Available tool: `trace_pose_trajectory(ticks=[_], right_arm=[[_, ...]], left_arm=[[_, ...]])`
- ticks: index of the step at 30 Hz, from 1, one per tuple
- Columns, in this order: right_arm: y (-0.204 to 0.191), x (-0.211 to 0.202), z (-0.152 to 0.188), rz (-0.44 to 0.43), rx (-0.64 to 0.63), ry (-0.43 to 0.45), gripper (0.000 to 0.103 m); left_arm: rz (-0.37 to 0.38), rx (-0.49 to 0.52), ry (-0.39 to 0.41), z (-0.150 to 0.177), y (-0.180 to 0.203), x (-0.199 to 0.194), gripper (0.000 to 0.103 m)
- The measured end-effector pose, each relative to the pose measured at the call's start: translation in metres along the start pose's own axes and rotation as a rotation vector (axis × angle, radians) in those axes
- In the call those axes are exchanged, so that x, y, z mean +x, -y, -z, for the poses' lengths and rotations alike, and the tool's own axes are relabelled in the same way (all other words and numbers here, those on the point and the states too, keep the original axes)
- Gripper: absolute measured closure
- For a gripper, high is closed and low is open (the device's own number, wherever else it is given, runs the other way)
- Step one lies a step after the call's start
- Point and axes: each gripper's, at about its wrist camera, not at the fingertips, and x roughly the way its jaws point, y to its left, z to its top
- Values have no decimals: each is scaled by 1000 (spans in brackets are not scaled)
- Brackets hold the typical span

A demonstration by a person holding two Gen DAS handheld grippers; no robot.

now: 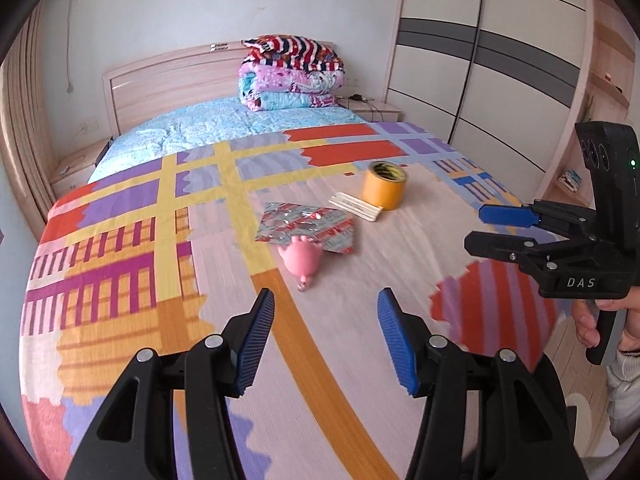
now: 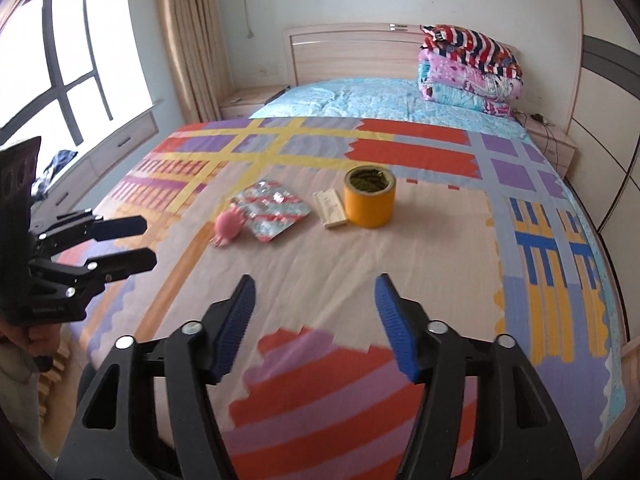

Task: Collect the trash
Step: 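Grasp the pink toy with the left tool while the right tool grasps the yellow tape roll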

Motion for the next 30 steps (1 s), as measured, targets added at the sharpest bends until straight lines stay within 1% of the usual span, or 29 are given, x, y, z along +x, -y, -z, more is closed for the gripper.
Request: trace_pose_trajectory(ticks=[5, 9, 14, 20, 23, 25, 26, 27, 28, 29, 30], right_arm=[[15, 29, -19, 21, 14, -11, 39], [25, 48, -32, 28, 22, -27, 39], [31, 66, -47, 57, 28, -31, 39], [33, 85, -57, 65, 30, -46, 39], [34, 89, -60, 71, 36, -45, 39], [35, 91, -61, 73, 38, -39, 41], [36, 93, -62, 71, 41, -37, 45], [37, 95, -62, 70, 45, -41, 53], [39, 96, -62, 66, 62, -39, 54], [40, 96, -62, 67, 67, -36, 55], [39, 96, -62, 71, 67, -36, 55]], left_arm=[[3, -39, -29, -9, -16, 28, 51], [10, -50, -44, -14, -22, 45, 51], [-6, -39, -69, -21, -25, 63, 51], [6, -39, -79, -27, -26, 75, 51], [7, -19, -82, -30, -21, 79, 51], [5, -12, -87, -32, -20, 83, 51], [3, -14, -90, -33, -19, 84, 51], [2, -19, -94, -33, -19, 86, 53], [6, -22, -97, -34, -18, 87, 56], [5, -21, -98, -34, -17, 87, 65], [4, -21, -102, -35, -17, 88, 68]])
